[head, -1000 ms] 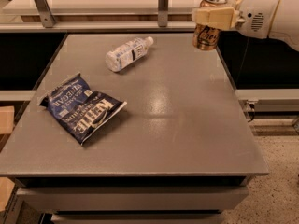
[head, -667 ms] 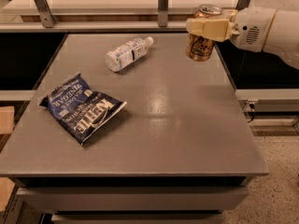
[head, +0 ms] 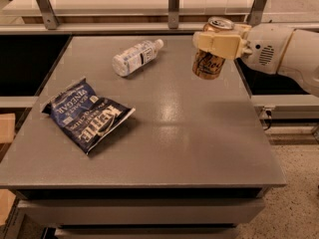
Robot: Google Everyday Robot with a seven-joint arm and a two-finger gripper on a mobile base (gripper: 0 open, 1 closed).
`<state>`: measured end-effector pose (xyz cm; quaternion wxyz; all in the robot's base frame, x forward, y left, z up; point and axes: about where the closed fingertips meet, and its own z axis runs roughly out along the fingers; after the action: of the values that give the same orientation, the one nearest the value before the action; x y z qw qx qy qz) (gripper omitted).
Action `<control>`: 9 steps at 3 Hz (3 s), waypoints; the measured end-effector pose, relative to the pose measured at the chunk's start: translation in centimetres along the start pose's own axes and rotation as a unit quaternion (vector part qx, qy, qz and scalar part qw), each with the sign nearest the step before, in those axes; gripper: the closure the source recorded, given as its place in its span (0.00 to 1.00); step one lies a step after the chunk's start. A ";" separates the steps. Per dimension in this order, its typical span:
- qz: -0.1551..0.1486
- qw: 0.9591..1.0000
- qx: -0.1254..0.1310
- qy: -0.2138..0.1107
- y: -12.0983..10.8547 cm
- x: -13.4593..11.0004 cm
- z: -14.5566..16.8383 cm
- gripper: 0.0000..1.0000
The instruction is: Move orange can near blue chip bag
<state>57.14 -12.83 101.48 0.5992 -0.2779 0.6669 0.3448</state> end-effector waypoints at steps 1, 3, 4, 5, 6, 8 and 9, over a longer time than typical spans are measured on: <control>-0.001 1.000 0.014 0.008 1.5 0.6 -0.2 1.00; -0.004 0.999 0.023 0.025 4.2 1.2 0.3 1.00; 0.002 0.999 0.008 0.032 5.6 1.9 1.5 1.00; 0.005 0.999 -0.010 0.036 6.6 2.5 2.5 1.00; 0.010 0.999 -0.032 0.037 7.2 3.6 3.4 1.00; 0.012 0.998 -0.042 0.039 8.6 4.3 3.6 1.00; 0.013 0.998 -0.051 0.038 9.9 4.8 3.8 1.00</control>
Offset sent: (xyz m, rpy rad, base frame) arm -0.0374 0.0184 -0.0098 -0.0647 0.0317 -0.0712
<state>51.06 -3.61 97.82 0.5541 -0.3126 0.6743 0.3749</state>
